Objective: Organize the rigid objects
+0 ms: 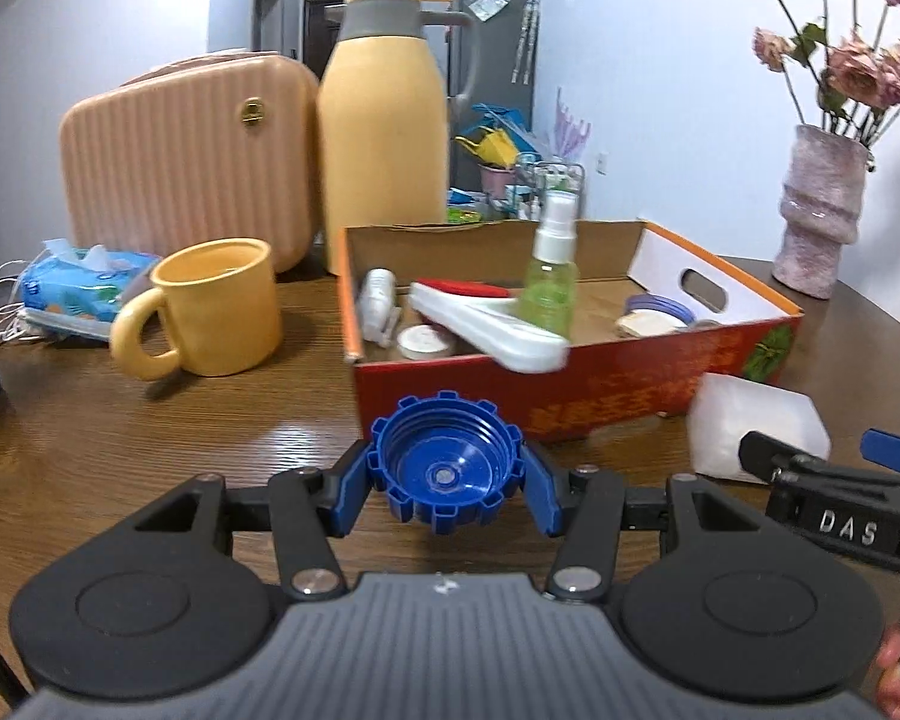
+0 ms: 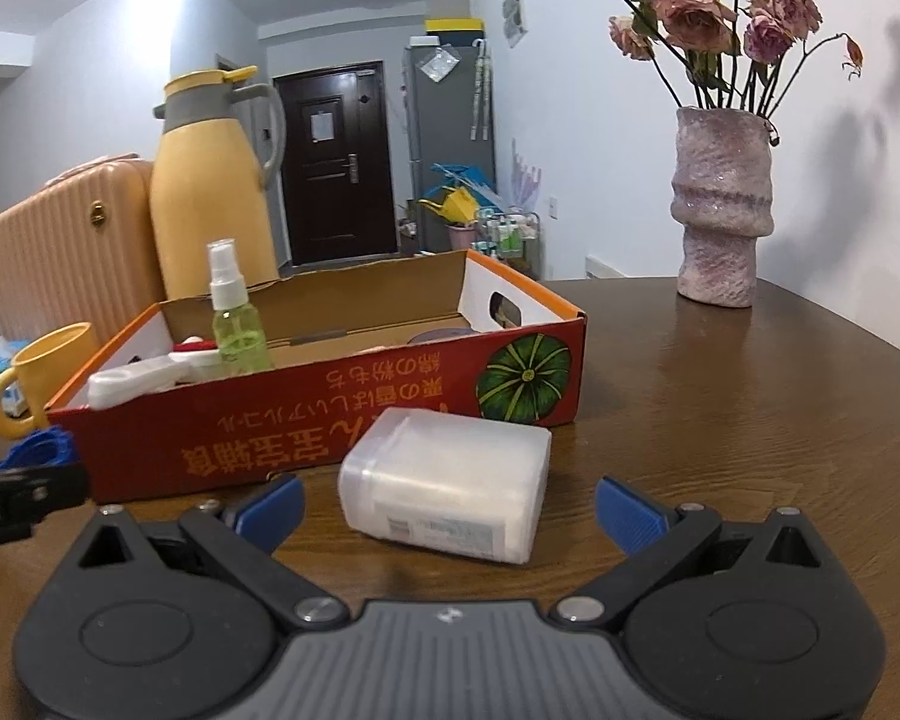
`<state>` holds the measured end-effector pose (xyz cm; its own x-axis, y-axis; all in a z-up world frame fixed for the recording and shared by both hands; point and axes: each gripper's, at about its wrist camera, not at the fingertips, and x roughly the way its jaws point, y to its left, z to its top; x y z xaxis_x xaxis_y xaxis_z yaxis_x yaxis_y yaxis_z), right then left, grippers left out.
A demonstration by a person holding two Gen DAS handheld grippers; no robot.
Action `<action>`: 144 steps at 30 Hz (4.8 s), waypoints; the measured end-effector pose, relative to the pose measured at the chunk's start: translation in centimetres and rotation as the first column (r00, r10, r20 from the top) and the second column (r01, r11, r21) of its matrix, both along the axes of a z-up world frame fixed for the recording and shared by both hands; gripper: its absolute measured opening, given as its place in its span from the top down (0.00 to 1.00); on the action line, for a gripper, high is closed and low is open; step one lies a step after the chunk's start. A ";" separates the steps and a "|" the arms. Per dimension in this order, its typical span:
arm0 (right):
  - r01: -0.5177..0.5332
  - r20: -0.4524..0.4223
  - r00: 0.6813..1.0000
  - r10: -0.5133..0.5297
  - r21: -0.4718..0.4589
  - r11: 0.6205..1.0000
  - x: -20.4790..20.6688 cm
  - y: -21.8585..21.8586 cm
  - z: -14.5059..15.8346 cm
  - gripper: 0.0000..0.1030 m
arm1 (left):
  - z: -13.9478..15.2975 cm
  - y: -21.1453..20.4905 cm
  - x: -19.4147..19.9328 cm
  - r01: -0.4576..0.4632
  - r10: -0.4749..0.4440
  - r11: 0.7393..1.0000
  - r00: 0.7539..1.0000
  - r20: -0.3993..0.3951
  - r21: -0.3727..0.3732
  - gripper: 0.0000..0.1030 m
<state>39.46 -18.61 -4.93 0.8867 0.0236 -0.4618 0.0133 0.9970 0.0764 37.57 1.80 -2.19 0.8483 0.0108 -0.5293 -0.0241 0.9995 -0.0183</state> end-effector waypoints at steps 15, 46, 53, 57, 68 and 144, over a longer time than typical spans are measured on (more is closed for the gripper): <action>0.149 -0.120 0.981 -0.151 -0.020 0.989 5.5 1.6 -1.2 0.00 | 0.2 3.7 0.3 -0.062 0.062 0.998 0.998 0.012 0.004 0.48; 0.022 -0.059 0.998 -0.023 -0.007 1.000 4.6 -2.8 0.0 0.21 | 0.5 4.5 0.0 -0.090 0.089 0.996 0.995 0.035 0.009 0.48; -0.012 0.052 0.999 0.012 0.001 1.000 2.6 -3.8 1.5 0.21 | 0.9 4.0 -0.6 -0.116 0.113 0.993 0.991 0.074 0.032 0.48; -0.041 0.147 0.988 0.036 0.031 0.999 1.8 -4.4 2.5 0.21 | 1.3 3.3 -0.9 -0.129 0.127 0.991 0.988 0.092 0.023 0.48; -0.056 0.284 0.958 0.036 0.063 0.996 1.5 -5.3 3.5 0.21 | 2.6 1.0 -0.2 -0.137 0.135 0.991 0.980 0.145 0.004 0.48; -0.064 0.318 0.946 0.067 -0.019 0.998 5.5 -3.1 3.5 0.00 | 4.5 0.8 6.3 -0.153 0.144 0.988 0.960 0.241 0.016 0.00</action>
